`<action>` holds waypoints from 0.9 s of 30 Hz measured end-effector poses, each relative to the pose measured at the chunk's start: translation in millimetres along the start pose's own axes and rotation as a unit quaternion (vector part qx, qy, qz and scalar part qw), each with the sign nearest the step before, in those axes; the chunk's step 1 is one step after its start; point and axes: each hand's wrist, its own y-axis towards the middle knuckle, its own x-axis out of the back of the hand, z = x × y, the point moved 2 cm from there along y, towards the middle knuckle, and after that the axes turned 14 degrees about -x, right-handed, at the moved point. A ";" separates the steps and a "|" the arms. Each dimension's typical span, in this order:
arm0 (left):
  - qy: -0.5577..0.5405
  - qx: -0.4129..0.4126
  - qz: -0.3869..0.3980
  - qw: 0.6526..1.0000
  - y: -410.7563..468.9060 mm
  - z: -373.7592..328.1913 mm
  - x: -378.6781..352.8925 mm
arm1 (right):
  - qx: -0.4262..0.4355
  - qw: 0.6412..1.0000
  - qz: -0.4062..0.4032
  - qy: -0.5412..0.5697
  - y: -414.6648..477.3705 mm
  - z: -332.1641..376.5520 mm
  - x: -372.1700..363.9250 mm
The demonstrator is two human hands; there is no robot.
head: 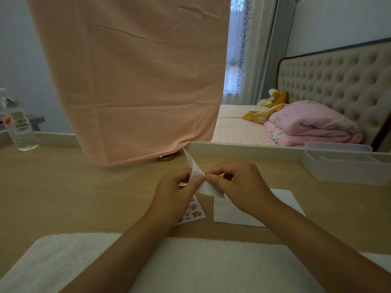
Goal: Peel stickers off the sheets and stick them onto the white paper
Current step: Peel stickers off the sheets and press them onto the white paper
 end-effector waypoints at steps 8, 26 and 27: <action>0.043 -0.059 0.028 0.997 1.7 2.8 4.4 | -0.035 0.998 0.040 0.032 0.8 0.9 -1.3; 0.066 -0.042 0.019 0.997 0.9 -2.4 2.8 | 0.046 0.993 -0.012 -0.110 -4.9 2.6 -2.7; 0.065 -0.042 0.019 0.997 0.7 -2.5 2.9 | 0.042 0.993 -0.013 -0.109 -4.8 2.5 -3.1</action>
